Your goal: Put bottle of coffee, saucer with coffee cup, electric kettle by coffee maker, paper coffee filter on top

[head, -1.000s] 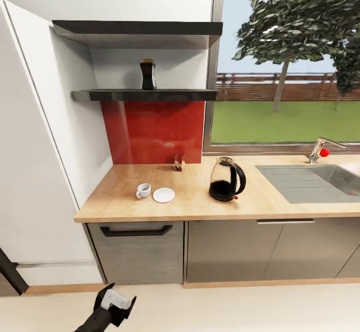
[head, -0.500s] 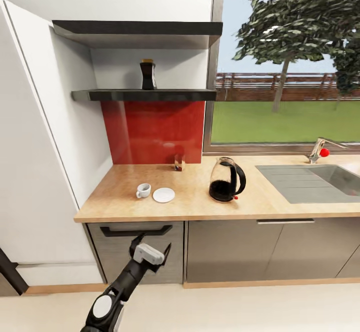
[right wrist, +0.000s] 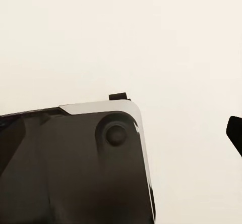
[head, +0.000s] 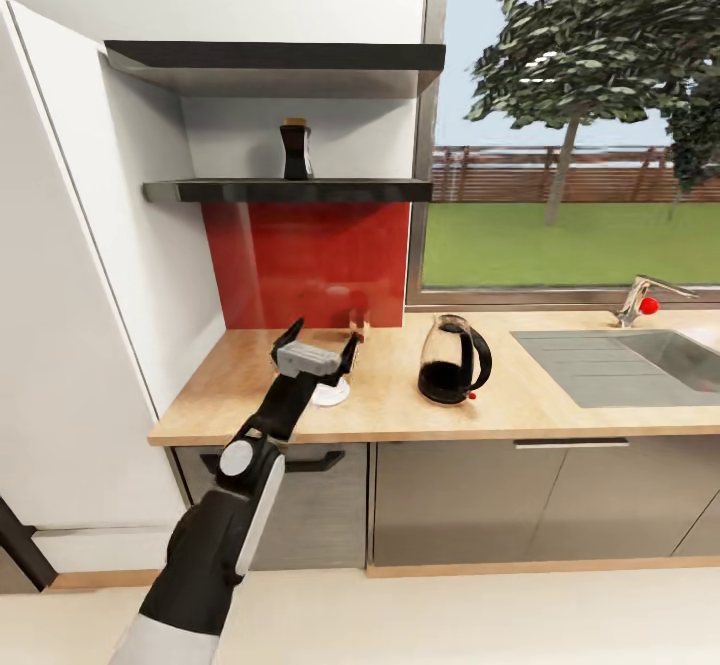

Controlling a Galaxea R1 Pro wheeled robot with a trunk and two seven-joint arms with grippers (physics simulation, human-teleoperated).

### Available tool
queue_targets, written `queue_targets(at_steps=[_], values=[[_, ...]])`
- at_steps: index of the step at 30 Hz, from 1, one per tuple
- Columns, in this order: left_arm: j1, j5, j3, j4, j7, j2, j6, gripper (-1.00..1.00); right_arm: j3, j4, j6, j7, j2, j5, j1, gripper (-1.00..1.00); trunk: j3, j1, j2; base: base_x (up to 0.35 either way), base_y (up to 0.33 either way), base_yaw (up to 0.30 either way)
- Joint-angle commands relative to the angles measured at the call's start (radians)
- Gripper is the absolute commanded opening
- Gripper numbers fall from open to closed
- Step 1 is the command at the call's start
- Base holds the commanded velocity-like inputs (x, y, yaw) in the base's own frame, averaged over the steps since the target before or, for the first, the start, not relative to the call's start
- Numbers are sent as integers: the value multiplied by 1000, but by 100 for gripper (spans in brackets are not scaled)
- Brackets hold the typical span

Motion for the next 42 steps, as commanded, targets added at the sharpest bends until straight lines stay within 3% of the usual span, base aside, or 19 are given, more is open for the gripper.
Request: queue_targets(at_steps=[1,3,5,6,7,9,15,19,22,23,27,35,42], values=[[-34,8,-9,1,25,-1,14,100,-2,1,-4,0,1,-2,-1,100,-2,1,-2,0,0,0],[-168,27,-40,5,93,-1,152,100,-2,1,-4,0,1,-2,-1,100,-2,1,-2,0,0,0],[-257,32,-46,10,109,-1,227,100,-2,1,-4,0,1,-2,-1,100,-2,1,-2,0,0,0],[-331,36,-47,19,131,-1,274,100,-2,1,-4,0,1,-1,-1,100,-2,1,-2,0,0,0],[-446,41,-47,49,200,-1,351,100,-2,1,-4,0,2,-1,-1,100,-2,1,-2,0,0,0],[-582,48,-46,83,267,0,436,100,-1,1,-4,1,3,-1,-1,100,-2,1,-2,0,0,0],[-739,50,-39,178,286,2,494,100,-1,1,-4,1,4,-1,-1,100,-2,1,-2,0,0,0],[-850,74,-24,276,313,1,504,100,-1,1,-5,1,5,-1,-1,100,-2,1,-2,0,0,0],[-937,96,-13,362,364,4,506,100,-1,1,-4,1,5,-1,-1,100,-2,1,-2,0,0,0],[-997,102,-6,439,401,7,506,100,-1,1,-4,1,5,-1,-1,100,-2,1,-2,0,0,0],[-1060,103,0,573,432,12,506,100,-2,1,-4,1,3,-1,-1,100,-2,1,-2,0,0,0],[-1093,97,2,735,459,26,483,100,-3,1,-4,-1,0,-2,-1,100,-2,1,-2,0,0,0],[-1114,95,2,832,461,30,389,100,-2,3,-4,0,0,-2,-1,100,-2,1,-2,0,0,0]])
